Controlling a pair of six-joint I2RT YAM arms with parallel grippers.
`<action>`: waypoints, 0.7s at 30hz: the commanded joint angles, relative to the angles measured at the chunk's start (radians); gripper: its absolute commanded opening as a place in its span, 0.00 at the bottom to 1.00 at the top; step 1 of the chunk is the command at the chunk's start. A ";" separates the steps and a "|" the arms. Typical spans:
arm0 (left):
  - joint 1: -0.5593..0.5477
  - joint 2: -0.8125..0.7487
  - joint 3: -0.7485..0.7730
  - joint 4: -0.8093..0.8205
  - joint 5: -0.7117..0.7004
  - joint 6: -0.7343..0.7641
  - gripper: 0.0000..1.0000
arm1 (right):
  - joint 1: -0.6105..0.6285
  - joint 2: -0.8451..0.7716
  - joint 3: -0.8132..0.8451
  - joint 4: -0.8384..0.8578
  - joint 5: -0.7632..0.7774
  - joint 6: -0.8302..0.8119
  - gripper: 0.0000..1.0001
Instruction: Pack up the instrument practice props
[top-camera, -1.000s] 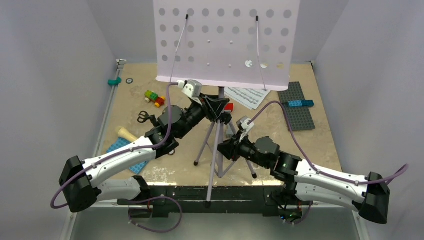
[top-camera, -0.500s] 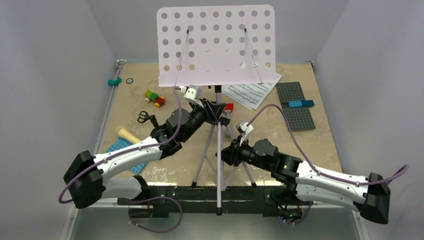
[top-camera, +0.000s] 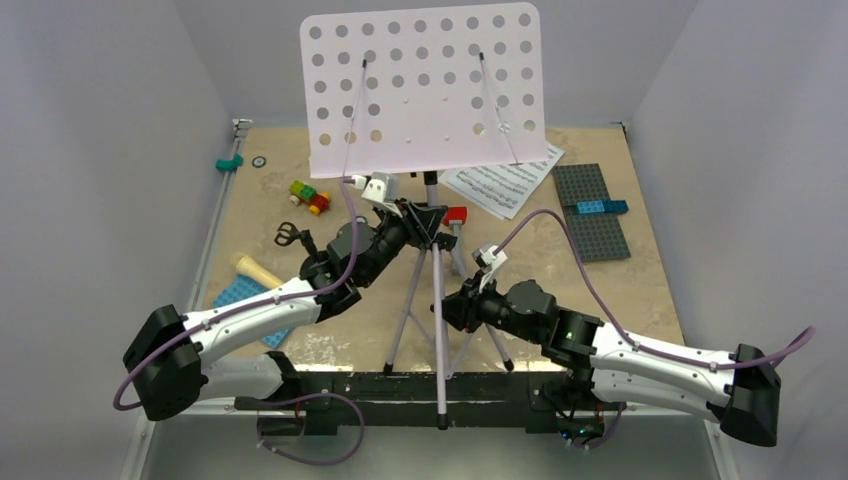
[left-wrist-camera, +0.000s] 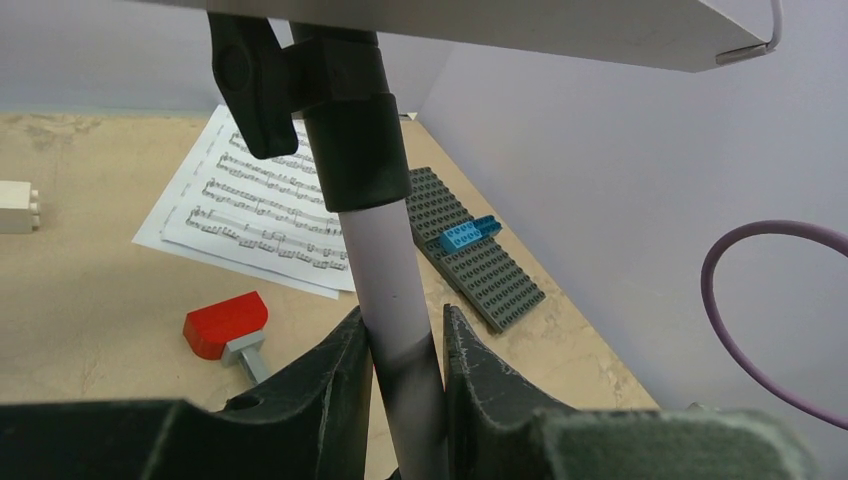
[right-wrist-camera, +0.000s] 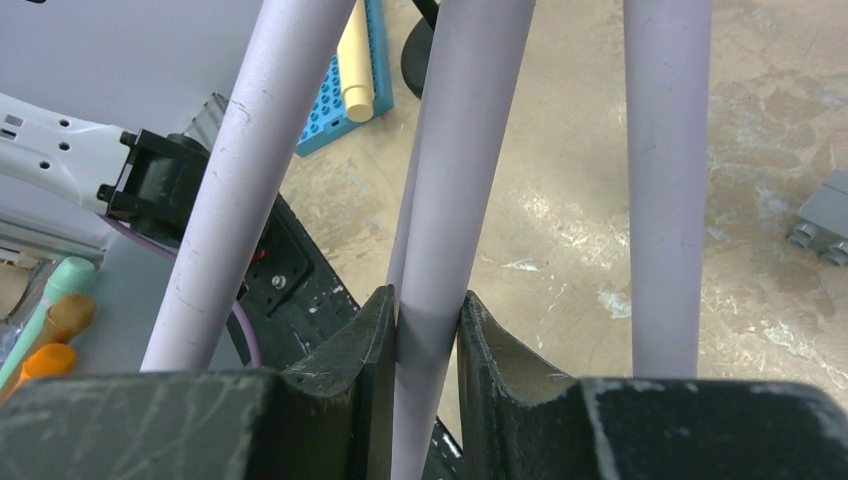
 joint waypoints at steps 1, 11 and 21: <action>0.014 -0.065 0.014 -0.115 -0.081 0.206 0.00 | 0.003 -0.093 0.093 0.210 0.040 -0.114 0.00; 0.007 -0.083 0.077 -0.118 -0.082 0.249 0.00 | 0.006 -0.088 0.089 0.237 0.047 -0.121 0.00; -0.052 -0.075 0.158 -0.144 -0.096 0.332 0.00 | 0.012 -0.084 0.129 0.216 -0.005 -0.052 0.00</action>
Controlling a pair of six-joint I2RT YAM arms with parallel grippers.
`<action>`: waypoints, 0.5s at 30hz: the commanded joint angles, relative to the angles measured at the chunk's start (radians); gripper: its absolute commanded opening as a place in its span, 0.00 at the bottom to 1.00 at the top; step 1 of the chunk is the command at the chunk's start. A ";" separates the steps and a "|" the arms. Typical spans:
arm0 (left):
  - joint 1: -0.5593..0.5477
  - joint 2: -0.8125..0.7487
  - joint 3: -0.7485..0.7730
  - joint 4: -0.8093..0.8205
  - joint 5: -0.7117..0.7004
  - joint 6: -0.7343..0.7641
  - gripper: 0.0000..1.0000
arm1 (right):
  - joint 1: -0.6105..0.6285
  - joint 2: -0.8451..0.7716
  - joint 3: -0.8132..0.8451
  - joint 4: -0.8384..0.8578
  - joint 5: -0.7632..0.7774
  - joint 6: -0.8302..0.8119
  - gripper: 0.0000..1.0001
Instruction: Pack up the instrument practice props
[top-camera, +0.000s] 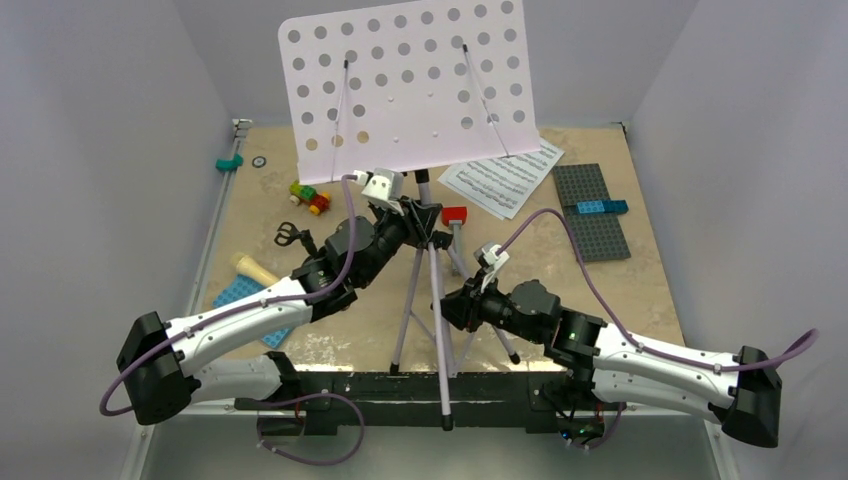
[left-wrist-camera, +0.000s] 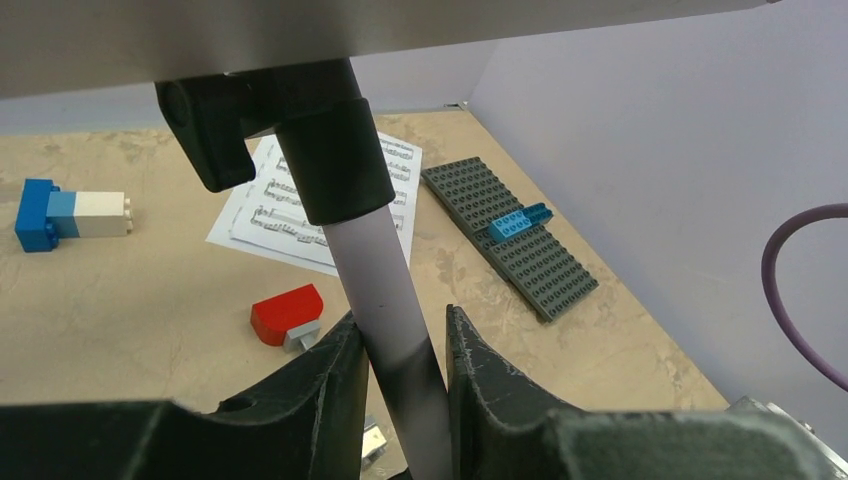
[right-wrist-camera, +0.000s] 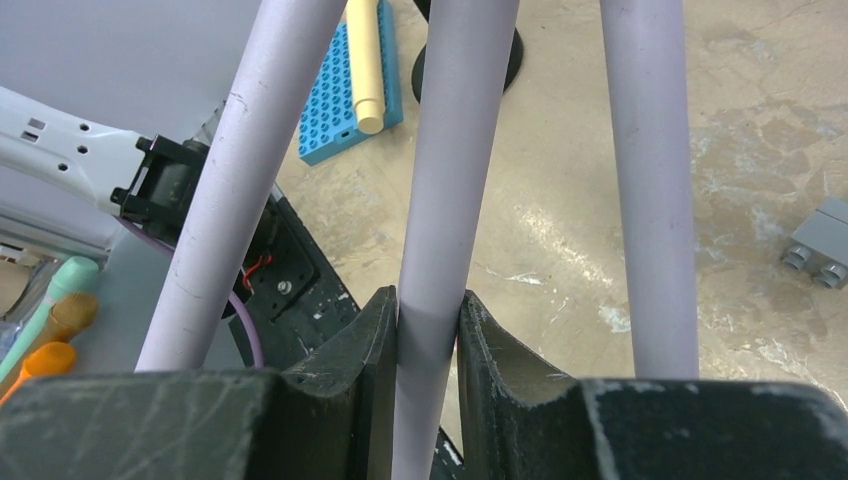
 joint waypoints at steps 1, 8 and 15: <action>-0.028 -0.015 0.090 0.029 -0.025 0.242 0.00 | 0.010 -0.067 0.129 0.198 -0.008 -0.017 0.00; -0.066 -0.022 0.109 0.055 -0.049 0.288 0.00 | 0.016 -0.089 0.118 0.217 0.015 -0.038 0.00; -0.097 -0.045 0.128 -0.005 -0.061 0.294 0.00 | 0.017 -0.104 0.158 0.153 -0.053 0.031 0.00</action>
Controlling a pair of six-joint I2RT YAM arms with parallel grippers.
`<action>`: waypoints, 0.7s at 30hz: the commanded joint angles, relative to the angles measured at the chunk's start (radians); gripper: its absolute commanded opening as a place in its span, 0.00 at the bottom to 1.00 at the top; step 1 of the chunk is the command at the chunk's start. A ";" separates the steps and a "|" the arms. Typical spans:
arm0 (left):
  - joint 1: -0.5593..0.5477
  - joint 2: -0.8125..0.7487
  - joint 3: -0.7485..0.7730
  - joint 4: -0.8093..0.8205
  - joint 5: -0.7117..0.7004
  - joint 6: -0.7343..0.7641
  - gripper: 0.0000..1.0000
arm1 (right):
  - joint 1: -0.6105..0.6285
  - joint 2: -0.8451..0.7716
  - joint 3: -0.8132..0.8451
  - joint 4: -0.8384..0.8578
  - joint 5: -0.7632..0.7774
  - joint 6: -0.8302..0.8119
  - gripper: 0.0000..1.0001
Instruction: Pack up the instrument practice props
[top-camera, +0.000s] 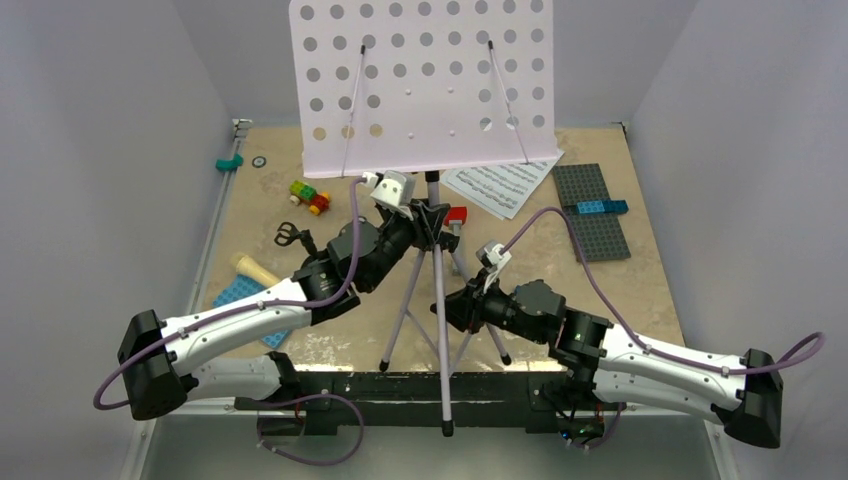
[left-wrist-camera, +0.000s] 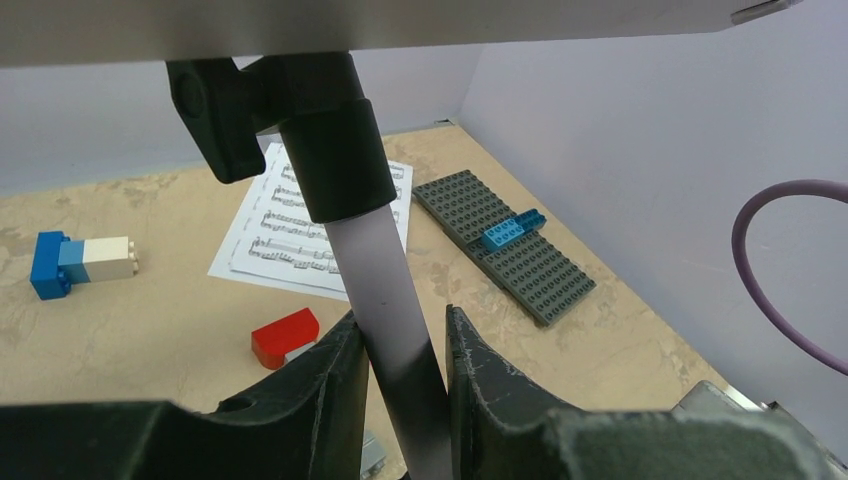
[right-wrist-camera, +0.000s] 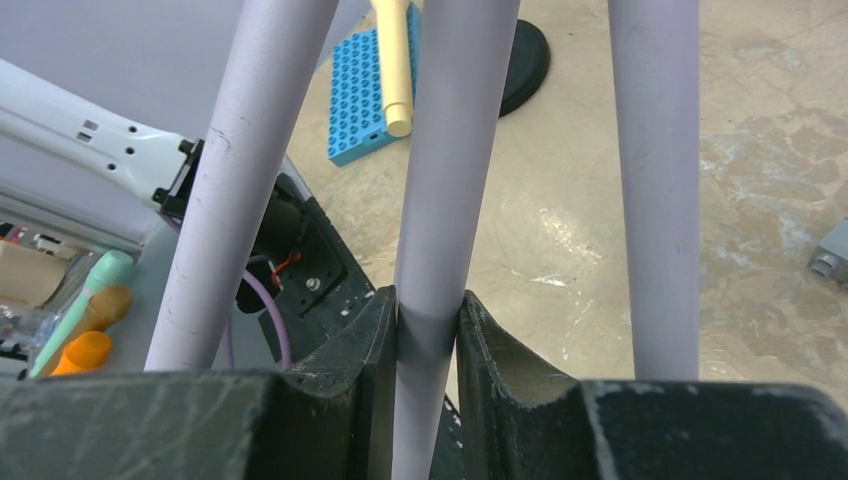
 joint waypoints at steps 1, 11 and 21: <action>-0.011 -0.051 0.045 0.024 0.004 0.171 0.00 | 0.003 -0.077 0.135 0.180 -0.051 0.032 0.00; -0.015 -0.060 -0.060 0.020 -0.012 0.086 0.00 | 0.003 -0.105 0.114 0.158 -0.060 0.102 0.00; -0.015 0.021 -0.133 0.021 0.012 -0.006 0.00 | 0.005 -0.079 0.043 0.165 -0.032 0.123 0.00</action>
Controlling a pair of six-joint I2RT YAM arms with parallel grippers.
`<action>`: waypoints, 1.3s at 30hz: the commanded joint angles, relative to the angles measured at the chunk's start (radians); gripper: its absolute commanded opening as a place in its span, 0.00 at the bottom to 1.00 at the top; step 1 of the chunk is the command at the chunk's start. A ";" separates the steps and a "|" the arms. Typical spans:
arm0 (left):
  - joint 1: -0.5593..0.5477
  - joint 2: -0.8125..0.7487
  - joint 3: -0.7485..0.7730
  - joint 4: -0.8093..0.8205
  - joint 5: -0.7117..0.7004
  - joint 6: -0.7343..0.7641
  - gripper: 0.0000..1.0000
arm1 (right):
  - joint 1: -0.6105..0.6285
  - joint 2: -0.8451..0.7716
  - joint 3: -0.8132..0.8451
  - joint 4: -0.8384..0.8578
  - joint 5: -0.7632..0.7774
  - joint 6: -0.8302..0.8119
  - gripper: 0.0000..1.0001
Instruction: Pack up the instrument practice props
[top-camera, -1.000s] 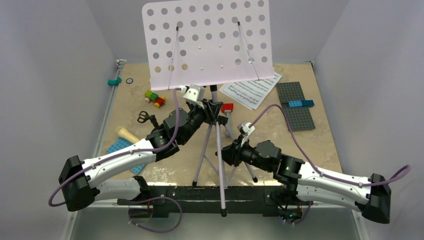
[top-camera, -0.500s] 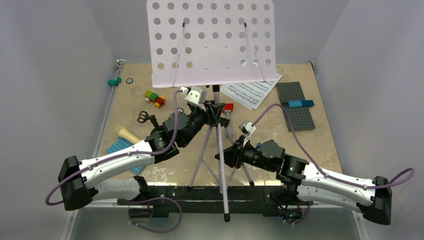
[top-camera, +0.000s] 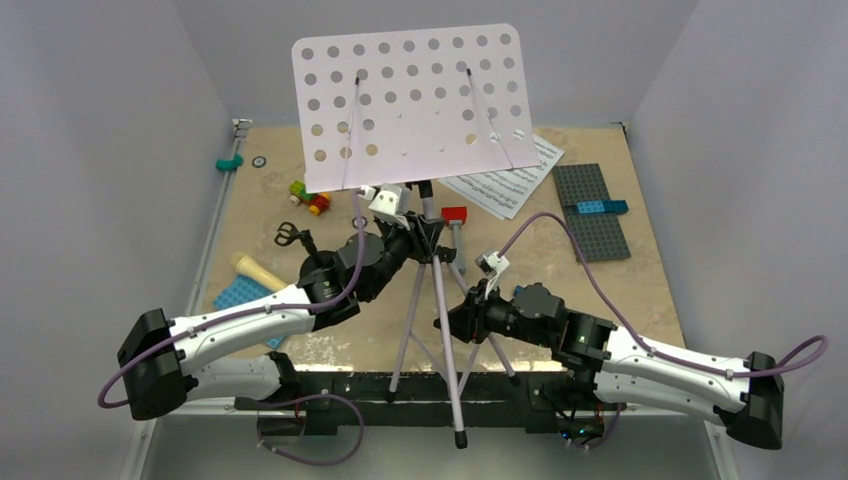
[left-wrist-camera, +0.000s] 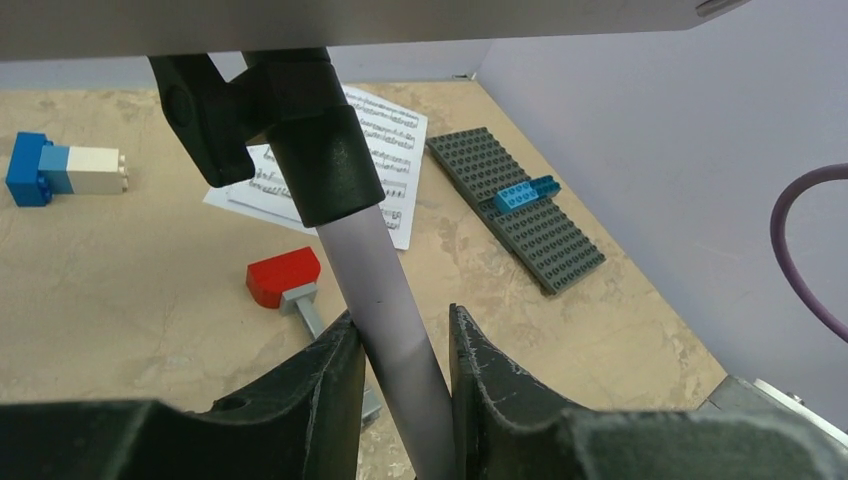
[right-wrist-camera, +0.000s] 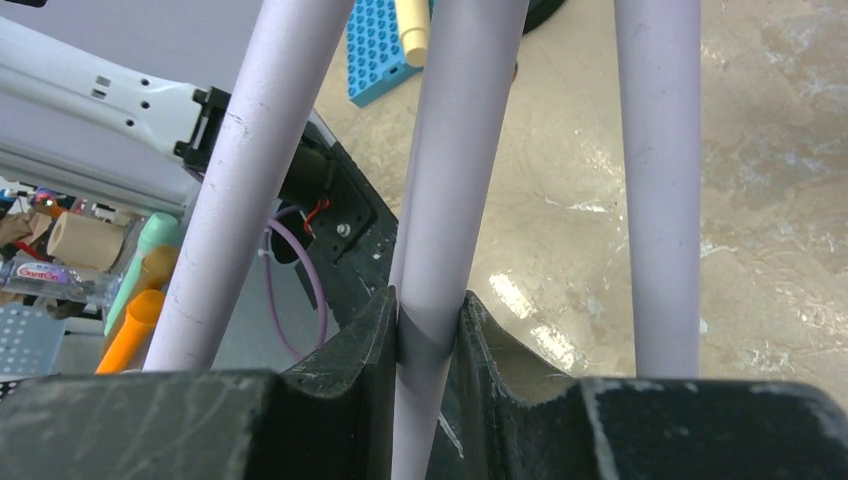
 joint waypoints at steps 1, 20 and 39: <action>-0.003 0.047 -0.037 0.008 0.051 0.102 0.00 | -0.003 -0.033 0.027 0.294 0.048 -0.002 0.00; -0.001 0.234 -0.162 0.178 0.060 0.001 0.00 | -0.003 0.074 -0.084 0.350 0.093 -0.007 0.00; 0.005 0.386 -0.264 0.346 0.054 -0.053 0.00 | -0.004 0.129 -0.116 0.355 0.122 0.000 0.00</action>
